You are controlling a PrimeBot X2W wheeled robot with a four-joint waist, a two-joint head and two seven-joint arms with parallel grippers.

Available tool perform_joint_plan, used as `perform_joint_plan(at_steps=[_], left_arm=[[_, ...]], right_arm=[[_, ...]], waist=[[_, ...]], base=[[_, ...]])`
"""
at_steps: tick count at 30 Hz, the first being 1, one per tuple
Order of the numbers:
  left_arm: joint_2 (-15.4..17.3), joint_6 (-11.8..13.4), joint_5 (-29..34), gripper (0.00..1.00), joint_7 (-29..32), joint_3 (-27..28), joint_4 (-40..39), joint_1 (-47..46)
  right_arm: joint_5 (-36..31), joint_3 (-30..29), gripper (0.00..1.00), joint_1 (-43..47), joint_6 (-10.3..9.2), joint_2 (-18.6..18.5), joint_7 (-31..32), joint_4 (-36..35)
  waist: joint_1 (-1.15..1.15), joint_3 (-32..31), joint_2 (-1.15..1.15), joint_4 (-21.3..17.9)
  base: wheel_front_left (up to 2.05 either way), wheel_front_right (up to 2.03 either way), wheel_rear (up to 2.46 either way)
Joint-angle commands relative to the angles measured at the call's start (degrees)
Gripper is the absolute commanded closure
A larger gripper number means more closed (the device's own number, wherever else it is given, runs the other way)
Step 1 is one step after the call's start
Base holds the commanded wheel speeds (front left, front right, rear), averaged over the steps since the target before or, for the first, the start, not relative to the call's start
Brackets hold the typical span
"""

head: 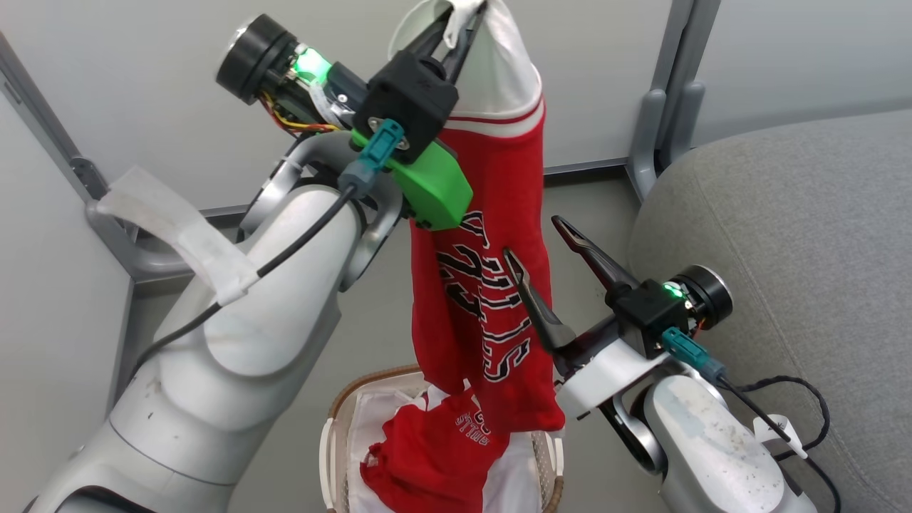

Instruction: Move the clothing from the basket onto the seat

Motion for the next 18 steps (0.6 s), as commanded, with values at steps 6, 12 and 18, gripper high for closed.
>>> perform_joint_plan(at_steps=[6,12,18], left_arm=[[-0.97,-0.26,-1.04,1.00,1.50,-1.73,-2.43,0.11],[-1.83,-0.38,-1.91,1.00,2.25,-2.85,-4.84,-0.29],[-2.09,-0.43,-2.64,1.00,2.69,-3.39,-7.71,-1.03]], right_arm=[[1.05,1.47,0.00,-1.39,-0.04,-0.23,-0.29,0.75],[-0.79,1.89,0.00,-2.66,-0.04,-0.26,-0.28,3.51],[-0.99,1.41,0.67,-4.15,-0.04,-0.24,-0.28,8.77]], waist=[[0.00,-0.16,0.00,0.85],[0.00,-0.18,0.00,1.60],[0.00,-0.05,0.00,2.68]], base=[[0.00,0.00,0.00],[0.00,0.00,0.00],[0.00,0.00,0.00]])
